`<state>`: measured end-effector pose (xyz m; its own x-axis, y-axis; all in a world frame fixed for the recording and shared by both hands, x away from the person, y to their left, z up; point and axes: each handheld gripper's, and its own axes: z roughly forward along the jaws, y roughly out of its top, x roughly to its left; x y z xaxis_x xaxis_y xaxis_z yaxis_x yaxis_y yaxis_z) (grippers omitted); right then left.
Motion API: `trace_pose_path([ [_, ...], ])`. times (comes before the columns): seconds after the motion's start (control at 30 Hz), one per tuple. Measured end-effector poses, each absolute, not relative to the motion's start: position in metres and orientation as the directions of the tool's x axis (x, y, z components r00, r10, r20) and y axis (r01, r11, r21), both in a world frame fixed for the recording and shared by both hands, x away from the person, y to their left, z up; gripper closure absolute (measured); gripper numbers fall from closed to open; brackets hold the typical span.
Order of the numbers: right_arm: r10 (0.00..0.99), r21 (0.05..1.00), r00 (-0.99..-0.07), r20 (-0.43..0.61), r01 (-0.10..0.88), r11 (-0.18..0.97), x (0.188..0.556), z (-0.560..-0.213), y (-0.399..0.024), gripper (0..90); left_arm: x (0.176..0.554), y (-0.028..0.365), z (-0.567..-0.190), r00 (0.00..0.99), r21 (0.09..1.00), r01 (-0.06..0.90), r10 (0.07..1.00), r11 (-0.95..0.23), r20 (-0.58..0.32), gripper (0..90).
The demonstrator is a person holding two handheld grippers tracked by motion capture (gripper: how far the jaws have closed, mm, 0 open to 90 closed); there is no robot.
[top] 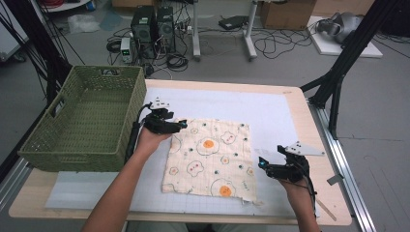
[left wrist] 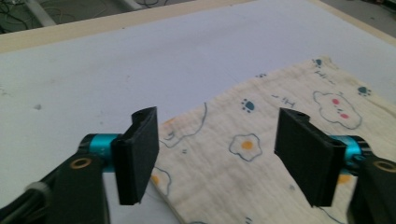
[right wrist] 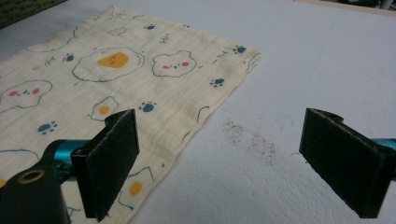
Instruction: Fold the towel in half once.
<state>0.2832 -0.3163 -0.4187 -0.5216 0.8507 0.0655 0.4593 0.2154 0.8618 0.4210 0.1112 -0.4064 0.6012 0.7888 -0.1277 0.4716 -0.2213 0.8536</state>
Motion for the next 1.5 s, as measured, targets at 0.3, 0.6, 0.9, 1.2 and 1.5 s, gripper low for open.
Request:
trace_pose_path([
  [0.3,0.849,0.861,-0.525,0.063,0.459,0.22,0.284,-0.42,-0.313,11.2,0.444,0.112,-0.426,0.534,0.804,0.524,0.844,-0.28,-0.055,43.5],
  [0.6,0.848,0.859,-0.527,0.059,0.46,0.227,0.285,-0.421,-0.313,11.2,0.45,0.105,-0.441,0.533,0.779,0.536,0.846,-0.326,-0.013,50.1],
  [0.9,0.842,0.85,-0.536,0.055,0.468,0.242,0.29,-0.424,-0.307,11.2,0.449,0.102,-0.446,0.57,0.768,0.53,0.821,-0.359,-0.009,70.1],
  [1.2,0.844,0.836,-0.535,0.047,0.483,0.26,0.302,-0.427,-0.297,11.2,0.447,0.113,-0.436,0.538,0.819,0.519,0.838,-0.247,-0.088,85.8],
  [1.5,0.881,0.802,-0.47,0.055,0.547,0.242,0.354,-0.43,-0.295,11.4,0.443,0.117,-0.428,0.556,0.827,0.512,0.823,-0.231,-0.114,85.3],
])
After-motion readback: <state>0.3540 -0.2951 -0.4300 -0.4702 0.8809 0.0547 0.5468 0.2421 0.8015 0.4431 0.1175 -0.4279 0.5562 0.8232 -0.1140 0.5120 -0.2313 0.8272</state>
